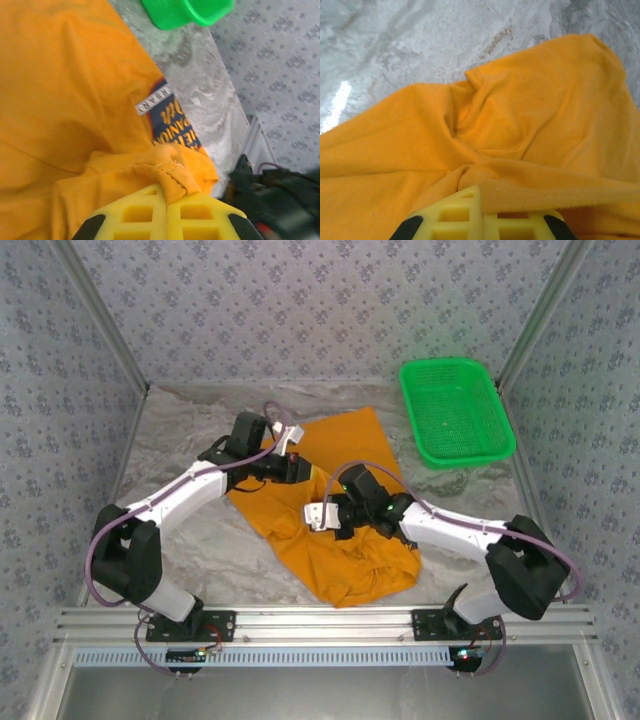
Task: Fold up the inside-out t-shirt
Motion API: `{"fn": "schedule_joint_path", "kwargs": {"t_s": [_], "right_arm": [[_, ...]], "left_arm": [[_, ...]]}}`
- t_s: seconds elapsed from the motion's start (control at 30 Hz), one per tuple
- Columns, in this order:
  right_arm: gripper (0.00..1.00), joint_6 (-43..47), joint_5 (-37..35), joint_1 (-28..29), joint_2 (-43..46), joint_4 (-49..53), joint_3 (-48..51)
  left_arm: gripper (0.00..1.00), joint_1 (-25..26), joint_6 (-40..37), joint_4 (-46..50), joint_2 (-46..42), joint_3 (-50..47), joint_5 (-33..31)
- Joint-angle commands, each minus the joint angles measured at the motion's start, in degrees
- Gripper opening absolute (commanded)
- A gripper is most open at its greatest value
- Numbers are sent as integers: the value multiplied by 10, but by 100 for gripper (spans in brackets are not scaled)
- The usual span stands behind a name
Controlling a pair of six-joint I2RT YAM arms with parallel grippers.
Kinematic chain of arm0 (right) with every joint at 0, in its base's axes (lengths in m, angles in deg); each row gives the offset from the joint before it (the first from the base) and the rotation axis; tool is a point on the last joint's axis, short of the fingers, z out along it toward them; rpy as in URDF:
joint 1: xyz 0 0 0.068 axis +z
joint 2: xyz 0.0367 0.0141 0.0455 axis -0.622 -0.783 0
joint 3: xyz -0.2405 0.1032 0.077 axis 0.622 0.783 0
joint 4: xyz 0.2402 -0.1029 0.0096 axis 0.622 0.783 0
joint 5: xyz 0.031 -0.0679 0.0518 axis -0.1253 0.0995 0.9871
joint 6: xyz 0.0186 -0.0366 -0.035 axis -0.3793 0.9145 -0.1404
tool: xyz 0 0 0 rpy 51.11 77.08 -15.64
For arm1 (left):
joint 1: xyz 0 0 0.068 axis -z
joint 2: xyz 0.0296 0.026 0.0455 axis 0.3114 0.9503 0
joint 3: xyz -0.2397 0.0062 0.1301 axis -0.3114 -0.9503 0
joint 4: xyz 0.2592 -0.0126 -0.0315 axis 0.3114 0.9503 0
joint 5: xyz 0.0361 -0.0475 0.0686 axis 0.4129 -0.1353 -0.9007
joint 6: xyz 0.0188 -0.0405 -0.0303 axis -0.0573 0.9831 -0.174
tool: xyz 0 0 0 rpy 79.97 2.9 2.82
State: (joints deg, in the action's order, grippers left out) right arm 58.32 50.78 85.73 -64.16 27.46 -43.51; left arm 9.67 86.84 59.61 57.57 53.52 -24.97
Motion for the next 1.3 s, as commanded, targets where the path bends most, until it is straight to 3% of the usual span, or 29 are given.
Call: {"fn": "schedule_joint_path", "kwargs": {"t_s": [0.0,0.2,0.33,0.4,0.47,0.6,0.7,0.77,0.9,0.97,1.03,1.13,1.27], "right_arm": [[0,95,-8,15,35,151,-50],[0,185,-136,74,32,243,-156],[0,308,-326,130,-5,275,-181],[0,344,-370,155,-26,275,-199],[0,346,-337,176,-37,311,-238],[0,270,-152,208,-56,366,-310],[13,210,-21,232,-91,397,-337],[27,166,103,223,-117,423,-350],[30,156,240,186,-128,499,-376],[32,143,243,154,-74,444,-319],[35,124,188,128,-7,361,-248],[53,97,87,85,71,229,-142],[53,91,-15,52,65,183,-113]], "left_arm": [[3,-6,-10,0,-9,-6,-56],[3,-5,36,-39,39,-2,-58],[3,-1,44,-35,64,11,-57],[3,1,44,-33,68,10,-58],[3,1,45,-33,70,7,-61],[3,-2,36,-20,69,3,-70],[3,-6,27,-13,63,-2,-75],[3,-6,22,-10,60,-6,-72],[4,-6,9,2,52,-15,-63],[4,-6,1,12,45,-24,-63],[4,-7,-1,14,34,-36,-57],[5,-6,2,15,18,-54,-47],[5,-5,9,14,-3,-76,-46]]}}
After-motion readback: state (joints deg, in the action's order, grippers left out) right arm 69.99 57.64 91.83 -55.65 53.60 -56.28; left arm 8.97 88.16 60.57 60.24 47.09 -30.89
